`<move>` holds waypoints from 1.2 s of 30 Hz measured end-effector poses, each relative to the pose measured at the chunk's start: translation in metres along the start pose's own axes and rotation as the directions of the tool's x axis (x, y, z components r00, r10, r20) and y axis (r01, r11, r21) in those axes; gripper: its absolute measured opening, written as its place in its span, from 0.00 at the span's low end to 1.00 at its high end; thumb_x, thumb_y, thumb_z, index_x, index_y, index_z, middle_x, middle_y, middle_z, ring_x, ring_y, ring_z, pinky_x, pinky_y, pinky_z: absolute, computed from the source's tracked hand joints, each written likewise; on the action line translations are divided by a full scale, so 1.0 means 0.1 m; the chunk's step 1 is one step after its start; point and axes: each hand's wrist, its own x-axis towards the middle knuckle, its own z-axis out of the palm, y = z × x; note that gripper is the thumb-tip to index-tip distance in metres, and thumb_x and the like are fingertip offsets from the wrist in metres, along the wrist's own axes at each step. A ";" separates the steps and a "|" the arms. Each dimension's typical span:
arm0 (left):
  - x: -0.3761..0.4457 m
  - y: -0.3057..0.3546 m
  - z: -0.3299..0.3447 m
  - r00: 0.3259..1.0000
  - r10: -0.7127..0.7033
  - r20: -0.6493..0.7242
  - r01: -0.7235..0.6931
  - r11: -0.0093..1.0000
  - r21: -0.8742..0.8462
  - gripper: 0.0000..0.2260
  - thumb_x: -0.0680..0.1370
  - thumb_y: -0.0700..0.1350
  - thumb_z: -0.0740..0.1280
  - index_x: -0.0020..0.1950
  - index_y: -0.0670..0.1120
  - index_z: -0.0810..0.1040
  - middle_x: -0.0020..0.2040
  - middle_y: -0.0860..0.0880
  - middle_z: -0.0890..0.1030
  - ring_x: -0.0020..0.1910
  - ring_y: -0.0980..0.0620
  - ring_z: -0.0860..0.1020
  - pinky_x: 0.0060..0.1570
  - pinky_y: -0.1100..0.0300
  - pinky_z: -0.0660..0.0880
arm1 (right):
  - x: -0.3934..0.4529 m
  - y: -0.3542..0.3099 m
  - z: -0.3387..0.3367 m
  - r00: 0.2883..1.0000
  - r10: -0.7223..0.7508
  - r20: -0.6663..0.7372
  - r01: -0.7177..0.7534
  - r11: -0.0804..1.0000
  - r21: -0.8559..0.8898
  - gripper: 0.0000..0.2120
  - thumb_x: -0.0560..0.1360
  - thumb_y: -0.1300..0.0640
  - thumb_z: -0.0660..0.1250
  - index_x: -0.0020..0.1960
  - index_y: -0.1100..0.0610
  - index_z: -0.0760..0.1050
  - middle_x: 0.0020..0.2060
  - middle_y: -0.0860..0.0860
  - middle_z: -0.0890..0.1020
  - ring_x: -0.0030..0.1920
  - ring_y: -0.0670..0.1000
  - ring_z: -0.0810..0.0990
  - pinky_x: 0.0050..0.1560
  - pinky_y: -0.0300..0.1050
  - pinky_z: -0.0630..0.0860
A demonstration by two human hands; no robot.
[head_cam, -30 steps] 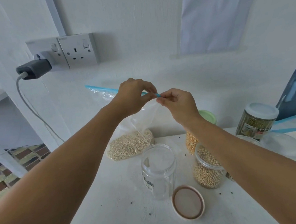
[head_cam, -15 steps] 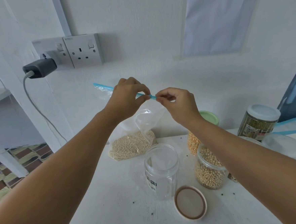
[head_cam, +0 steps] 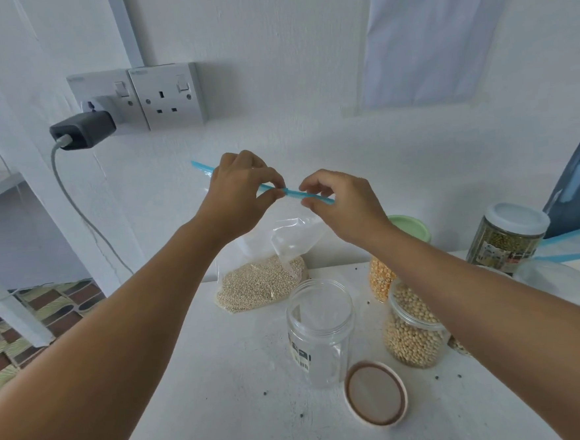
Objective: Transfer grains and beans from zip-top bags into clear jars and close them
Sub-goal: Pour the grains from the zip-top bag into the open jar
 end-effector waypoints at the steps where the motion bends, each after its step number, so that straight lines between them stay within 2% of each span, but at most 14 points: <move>1: -0.01 -0.01 0.00 1.000 0.006 0.003 -0.006 1.000 0.003 0.10 0.81 0.51 0.71 0.60 0.51 0.86 0.62 0.48 0.78 0.65 0.46 0.69 0.61 0.54 0.63 | 0.01 -0.01 0.01 1.000 0.000 0.012 0.000 1.000 0.003 0.07 0.79 0.55 0.73 0.57 0.51 0.83 0.48 0.44 0.84 0.48 0.47 0.81 0.52 0.47 0.82; 5: -0.05 -0.15 -0.08 1.000 0.002 0.001 -0.002 1.000 0.017 0.09 0.81 0.51 0.72 0.60 0.52 0.86 0.61 0.47 0.77 0.65 0.44 0.69 0.62 0.51 0.64 | -0.02 0.02 0.01 1.000 0.009 -0.008 -0.009 1.000 -0.004 0.04 0.79 0.56 0.73 0.53 0.50 0.84 0.44 0.41 0.83 0.45 0.46 0.81 0.50 0.50 0.82; 14: -0.16 -0.53 -0.31 0.997 -0.067 -0.038 0.070 0.995 0.067 0.09 0.81 0.51 0.72 0.59 0.52 0.86 0.60 0.45 0.75 0.66 0.40 0.68 0.68 0.43 0.67 | -0.06 0.14 -0.04 0.996 0.082 -0.041 -0.081 0.996 0.027 0.05 0.78 0.57 0.74 0.49 0.47 0.84 0.43 0.41 0.84 0.45 0.44 0.81 0.51 0.48 0.81; 18: -0.20 -0.63 -0.35 0.994 -0.092 -0.053 0.096 0.993 0.072 0.10 0.81 0.50 0.72 0.60 0.51 0.86 0.60 0.45 0.75 0.65 0.39 0.68 0.66 0.45 0.67 | -0.09 0.18 -0.05 0.994 0.102 -0.038 -0.101 0.995 0.022 0.04 0.79 0.57 0.73 0.49 0.47 0.84 0.43 0.41 0.84 0.45 0.43 0.81 0.51 0.47 0.82; 23: -0.24 -0.77 -0.41 0.988 -0.123 -0.092 0.131 0.988 0.085 0.10 0.81 0.50 0.72 0.60 0.50 0.86 0.58 0.44 0.75 0.64 0.39 0.69 0.62 0.52 0.63 | -0.10 0.24 -0.08 0.990 0.133 -0.043 -0.132 0.991 0.028 0.05 0.79 0.56 0.74 0.48 0.46 0.82 0.42 0.40 0.83 0.45 0.43 0.81 0.50 0.47 0.81; 27: -0.28 -0.77 -0.39 0.989 -0.122 -0.087 0.128 0.989 0.071 0.10 0.81 0.50 0.72 0.61 0.49 0.85 0.56 0.44 0.73 0.62 0.39 0.69 0.61 0.54 0.63 | -0.12 0.23 -0.06 0.993 0.106 -0.042 -0.107 0.994 -0.004 0.05 0.79 0.58 0.72 0.51 0.49 0.81 0.45 0.44 0.83 0.47 0.46 0.80 0.53 0.51 0.82; 30: -0.29 -0.71 -0.37 0.988 -0.115 -0.108 0.120 0.992 0.041 0.10 0.82 0.50 0.71 0.61 0.50 0.85 0.56 0.44 0.73 0.62 0.40 0.68 0.60 0.55 0.63 | -0.10 0.15 -0.05 0.997 -0.051 0.049 0.056 0.993 -0.105 0.08 0.80 0.60 0.70 0.53 0.47 0.77 0.54 0.48 0.80 0.58 0.51 0.77 0.62 0.54 0.76; 33: -0.29 -0.66 -0.36 0.984 -0.119 -0.133 0.119 0.993 -0.003 0.10 0.82 0.50 0.71 0.62 0.51 0.85 0.56 0.45 0.74 0.62 0.41 0.69 0.60 0.55 0.64 | 0.01 -0.01 -0.04 0.960 -0.080 0.267 0.123 0.981 -0.147 0.09 0.82 0.57 0.68 0.55 0.43 0.82 0.67 0.51 0.73 0.69 0.53 0.71 0.72 0.52 0.68; 34: -0.29 -0.64 -0.35 0.983 -0.120 -0.138 0.118 0.993 -0.023 0.10 0.82 0.50 0.71 0.62 0.51 0.85 0.57 0.44 0.74 0.63 0.42 0.69 0.60 0.55 0.64 | 0.05 -0.05 -0.02 0.944 -0.062 0.323 0.122 0.977 -0.172 0.10 0.83 0.56 0.67 0.55 0.42 0.83 0.70 0.51 0.72 0.70 0.52 0.71 0.72 0.51 0.68; 36: -0.32 -0.60 -0.33 0.982 -0.116 -0.151 0.108 0.992 -0.061 0.10 0.82 0.49 0.71 0.63 0.51 0.84 0.59 0.44 0.75 0.64 0.42 0.69 0.61 0.55 0.66 | 0.13 -0.12 0.03 0.919 -0.038 0.392 0.126 0.971 -0.203 0.12 0.83 0.56 0.66 0.57 0.43 0.85 0.69 0.50 0.75 0.64 0.51 0.76 0.68 0.50 0.71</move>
